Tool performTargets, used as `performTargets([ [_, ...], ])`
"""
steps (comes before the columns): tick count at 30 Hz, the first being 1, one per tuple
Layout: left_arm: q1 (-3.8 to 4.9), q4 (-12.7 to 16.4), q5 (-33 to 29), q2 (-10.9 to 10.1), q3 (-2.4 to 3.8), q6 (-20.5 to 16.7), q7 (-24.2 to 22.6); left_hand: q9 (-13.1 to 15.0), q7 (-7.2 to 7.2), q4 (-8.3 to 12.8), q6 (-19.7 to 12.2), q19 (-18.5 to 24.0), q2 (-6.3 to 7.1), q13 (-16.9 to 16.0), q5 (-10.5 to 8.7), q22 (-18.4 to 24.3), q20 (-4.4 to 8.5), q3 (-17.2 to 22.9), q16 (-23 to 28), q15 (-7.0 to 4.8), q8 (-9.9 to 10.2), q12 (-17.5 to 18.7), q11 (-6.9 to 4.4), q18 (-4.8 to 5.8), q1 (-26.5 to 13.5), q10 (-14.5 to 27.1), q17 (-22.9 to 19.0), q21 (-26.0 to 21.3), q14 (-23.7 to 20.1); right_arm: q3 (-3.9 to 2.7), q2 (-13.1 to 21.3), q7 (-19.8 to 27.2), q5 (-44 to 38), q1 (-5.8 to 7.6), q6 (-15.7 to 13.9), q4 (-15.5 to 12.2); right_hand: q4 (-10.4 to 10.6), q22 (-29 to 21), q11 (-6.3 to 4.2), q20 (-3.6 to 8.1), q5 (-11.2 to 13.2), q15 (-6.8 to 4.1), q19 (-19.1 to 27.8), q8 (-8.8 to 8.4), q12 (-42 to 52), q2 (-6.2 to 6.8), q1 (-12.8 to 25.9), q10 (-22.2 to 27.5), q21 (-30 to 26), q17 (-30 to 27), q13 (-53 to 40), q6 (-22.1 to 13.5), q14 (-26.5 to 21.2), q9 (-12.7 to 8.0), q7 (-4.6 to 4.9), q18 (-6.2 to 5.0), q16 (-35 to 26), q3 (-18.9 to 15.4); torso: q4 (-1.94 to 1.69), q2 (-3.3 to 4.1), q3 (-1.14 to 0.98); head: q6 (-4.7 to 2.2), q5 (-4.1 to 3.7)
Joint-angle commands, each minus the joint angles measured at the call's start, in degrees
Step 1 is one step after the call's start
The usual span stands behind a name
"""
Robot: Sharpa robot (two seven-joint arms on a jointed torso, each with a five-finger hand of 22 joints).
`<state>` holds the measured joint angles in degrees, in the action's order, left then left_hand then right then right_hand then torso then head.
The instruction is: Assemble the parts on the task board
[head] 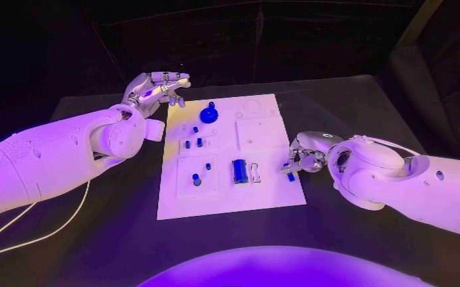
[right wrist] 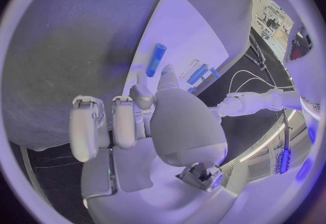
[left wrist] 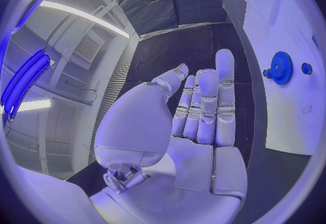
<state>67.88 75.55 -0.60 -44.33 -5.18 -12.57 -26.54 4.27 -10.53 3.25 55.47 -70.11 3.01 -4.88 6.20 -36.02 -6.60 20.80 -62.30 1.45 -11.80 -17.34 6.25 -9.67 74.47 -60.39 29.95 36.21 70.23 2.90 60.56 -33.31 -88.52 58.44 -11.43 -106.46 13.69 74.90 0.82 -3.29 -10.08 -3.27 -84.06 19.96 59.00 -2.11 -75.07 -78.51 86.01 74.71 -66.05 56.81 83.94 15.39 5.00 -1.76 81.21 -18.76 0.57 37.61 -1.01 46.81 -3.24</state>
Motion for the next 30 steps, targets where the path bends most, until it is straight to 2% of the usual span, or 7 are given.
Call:
performTargets([
  [1,0.06,0.07,-0.14,0.01,0.06,0.69,-0.21,0.08,-0.03,-0.07,-0.3,0.28,-0.41,-0.1,-0.05,0.1,-0.29,-0.37,0.1,-0.16,-0.41,-0.41,0.04,-0.79,-0.01,0.6,-0.1,-0.11,-0.42,0.05,-0.07,-0.94,-0.74,-0.11,2.41,-0.38,0.16,9.12,-0.34,-0.1,0.04,0.05,-1.11,0.14,-0.21,0.07,-0.38,0.09,-0.36,0.07,-0.13,0.63,3.19,0.13,-0.1,0.02,-0.14,0.2,0.07,0.04,0.02,0.12,0.03],
  [7,0.02,0.01,-0.14,0.0,0.06,0.69,-0.18,0.08,-0.03,-0.07,-0.3,0.28,-0.41,-0.1,-0.05,0.1,-0.29,-0.37,0.1,-0.16,-0.41,-0.41,0.04,-0.79,-0.01,0.6,-0.1,-0.11,-0.42,0.06,-0.25,-1.83,-1.76,-0.21,4.54,-0.67,-0.64,9.19,-0.72,0.21,-1.23,-0.28,-1.17,0.72,-0.27,-0.14,-2.24,-0.01,-0.34,0.2,-0.24,1.85,3.22,0.58,-0.51,0.04,-0.12,0.73,0.06,0.05,0.01,0.23,-0.01],
  [14,-0.02,-0.02,-0.14,0.0,0.06,0.75,-0.14,0.08,-0.03,-0.07,-0.3,0.28,-0.41,-0.1,-0.05,0.1,-0.29,-0.37,0.1,-0.16,-0.41,-0.41,0.04,-0.79,-0.01,0.6,-0.1,-0.11,-0.42,0.07,-0.92,-2.84,-4.02,-0.4,6.45,-0.45,-0.94,9.0,-0.75,0.27,-1.21,-0.32,-1.01,0.7,-0.75,0.08,-2.7,0.19,-0.49,-0.15,0.06,1.78,3.14,0.65,-0.51,-0.02,-0.36,0.7,-0.03,0.03,0.02,0.32,-0.02],
  [21,-0.07,-0.04,-0.14,-0.03,0.06,0.83,-0.02,0.08,-0.03,-0.07,-0.3,0.28,-0.41,-0.1,-0.05,0.1,-0.29,-0.37,0.1,-0.16,-0.41,-0.41,0.04,-0.79,-0.01,0.6,-0.1,-0.11,-0.42,0.07,-2.47,-3.13,-5.24,-1.18,7.76,-0.1,-1.69,8.87,-0.72,0.33,-1.3,-0.33,-0.9,0.62,-1.11,0.11,-3.89,0.37,-0.62,-0.29,0.2,1.56,3.09,0.77,-0.44,-0.05,-0.52,0.91,0.01,0.04,0.04,0.3,-0.05],
  [22,-0.07,-0.04,-0.14,-0.03,0.06,0.83,0.0,0.08,-0.03,-0.07,-0.3,0.28,-0.41,-0.1,-0.05,0.1,-0.29,-0.37,0.1,-0.16,-0.41,-0.41,0.04,-0.79,-0.01,0.6,-0.1,-0.11,-0.42,0.07,-2.73,-3.15,-5.33,-1.29,7.96,-0.03,-2.12,8.86,-0.73,0.35,-1.94,-0.35,-0.88,0.6,-1.2,-0.01,-4.6,0.41,-0.64,-0.32,0.22,1.51,3.08,0.81,-0.43,-0.05,-0.56,1.14,0.03,0.03,0.05,0.31,-0.05],
  [25,-0.09,0.0,-0.14,-0.05,0.06,0.86,0.04,0.08,-0.03,-0.07,-0.3,0.28,-0.41,-0.1,-0.05,0.1,-0.29,-0.37,0.1,-0.16,-0.41,-0.41,0.04,-0.79,-0.01,0.6,-0.1,-0.11,-0.42,0.07,-3.33,-3.3,-5.87,-1.52,8.43,0.13,-3.87,8.8,-0.88,0.46,-6.08,-0.49,-0.83,0.44,-1.6,-0.67,-7.58,0.64,-0.72,-0.3,0.36,1.36,3.09,0.87,-0.52,-0.07,-0.61,2.23,-0.01,0.05,0.06,0.38,-0.06],
  [30,-0.1,0.01,-0.14,-0.11,0.06,0.84,0.09,0.08,-0.03,-0.07,-0.3,0.28,-0.41,-0.1,-0.05,0.1,-0.29,-0.37,0.1,-0.16,-0.41,-0.41,0.04,-0.79,-0.01,0.6,-0.1,-0.11,-0.42,0.08,-3.62,-3.86,-6.49,-1.63,8.44,0.27,-6.56,8.78,-1.16,0.73,-7.62,-0.77,-0.82,0.05,-2.45,-2.3,-12.53,1.15,-0.76,-0.36,0.74,1.43,3.07,0.74,-0.71,-0.08,-0.73,5.05,0.02,-0.03,0.07,0.39,0.06],
])
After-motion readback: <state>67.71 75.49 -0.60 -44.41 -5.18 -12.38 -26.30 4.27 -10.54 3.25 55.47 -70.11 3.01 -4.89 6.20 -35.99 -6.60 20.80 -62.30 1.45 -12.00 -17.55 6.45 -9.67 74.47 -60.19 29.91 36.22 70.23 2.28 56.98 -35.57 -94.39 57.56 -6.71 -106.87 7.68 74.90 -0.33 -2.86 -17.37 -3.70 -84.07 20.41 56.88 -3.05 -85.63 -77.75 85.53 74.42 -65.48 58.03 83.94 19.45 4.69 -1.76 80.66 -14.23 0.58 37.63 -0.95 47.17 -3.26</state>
